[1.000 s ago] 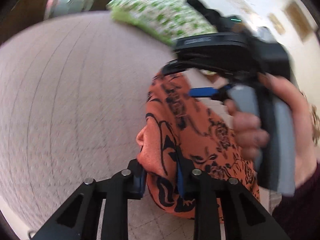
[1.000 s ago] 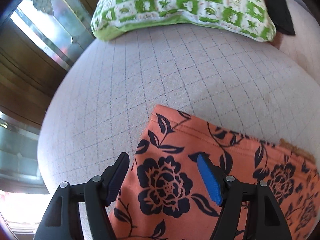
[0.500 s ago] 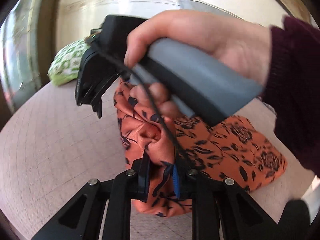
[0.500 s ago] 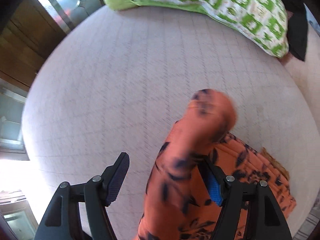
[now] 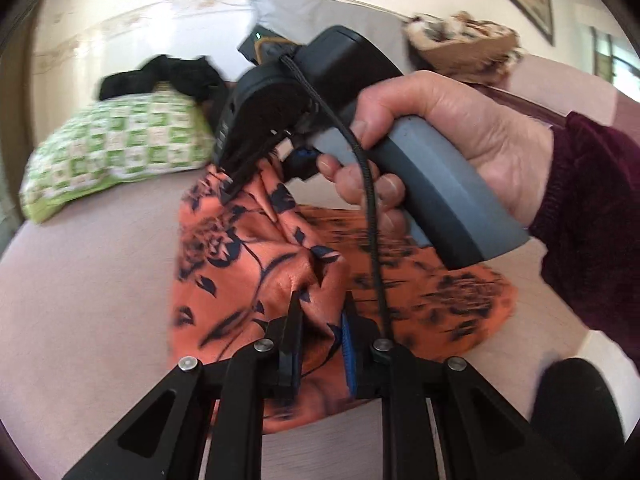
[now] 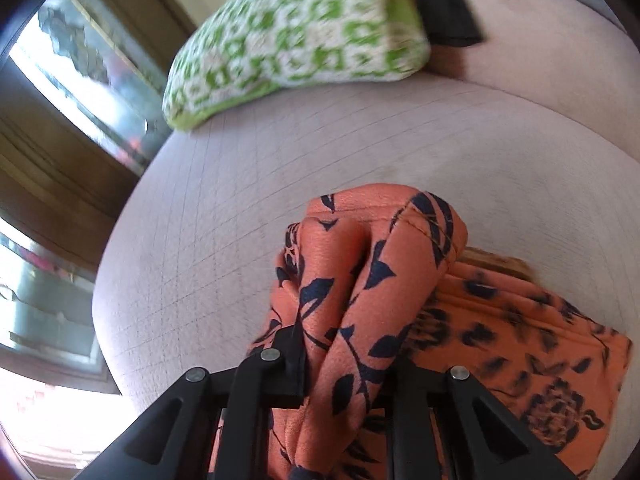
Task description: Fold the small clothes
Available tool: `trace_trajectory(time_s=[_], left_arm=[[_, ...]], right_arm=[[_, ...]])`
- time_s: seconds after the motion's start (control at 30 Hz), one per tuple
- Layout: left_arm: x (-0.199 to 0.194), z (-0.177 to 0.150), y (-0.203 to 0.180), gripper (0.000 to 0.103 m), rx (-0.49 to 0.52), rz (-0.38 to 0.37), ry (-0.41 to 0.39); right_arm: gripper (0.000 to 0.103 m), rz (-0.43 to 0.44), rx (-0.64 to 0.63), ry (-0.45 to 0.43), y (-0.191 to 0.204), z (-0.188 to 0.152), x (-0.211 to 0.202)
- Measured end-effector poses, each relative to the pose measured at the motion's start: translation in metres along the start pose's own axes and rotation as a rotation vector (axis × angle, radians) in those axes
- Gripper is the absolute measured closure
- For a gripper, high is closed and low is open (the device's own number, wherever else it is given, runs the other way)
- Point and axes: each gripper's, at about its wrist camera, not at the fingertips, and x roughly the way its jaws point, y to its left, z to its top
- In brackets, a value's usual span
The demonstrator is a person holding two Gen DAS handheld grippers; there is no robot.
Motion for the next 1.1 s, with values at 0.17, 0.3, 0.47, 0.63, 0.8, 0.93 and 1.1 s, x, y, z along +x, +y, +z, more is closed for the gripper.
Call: trace_trajectory(time_s=[0.17,0.3,0.47,0.63,0.8,0.93,1.1], left_arm=[[0.018,0.017,-0.051,0.087,0.056,-0.126,0.010],[0.021,0.030,-0.082,0.086,0.110,-0.240,0.019],[-0.004,0.032,-0.070,0.035,0.142,-0.244,-0.013],[-0.003,0.039,-0.011,0.027,-0.045,-0.153,-0.036],[0.053,0.031,0.015,0.027,-0.114,0.097,0.152],[0.067,0.026,0.008,0.027,-0.074,0.154,0.198],[0.070,0.012,0.004,0.027,-0.082,0.161,0.245]], right_arm=[[0.088,-0.023,0.047,-0.069,-0.067,-0.022,-0.050],[0.088,-0.048,0.120,-0.126,-0.133,-0.045,-0.082],[0.088,-0.105,0.229,-0.180,-0.201,-0.074,-0.098],[0.074,-0.032,0.374,-0.166,-0.251,-0.103,-0.083],[0.032,-0.082,0.489,-0.277,-0.259,-0.122,-0.103],[0.036,-0.078,0.444,-0.390,-0.241,-0.146,-0.147],[0.064,-0.001,0.312,-0.354,-0.192,-0.170,-0.160]])
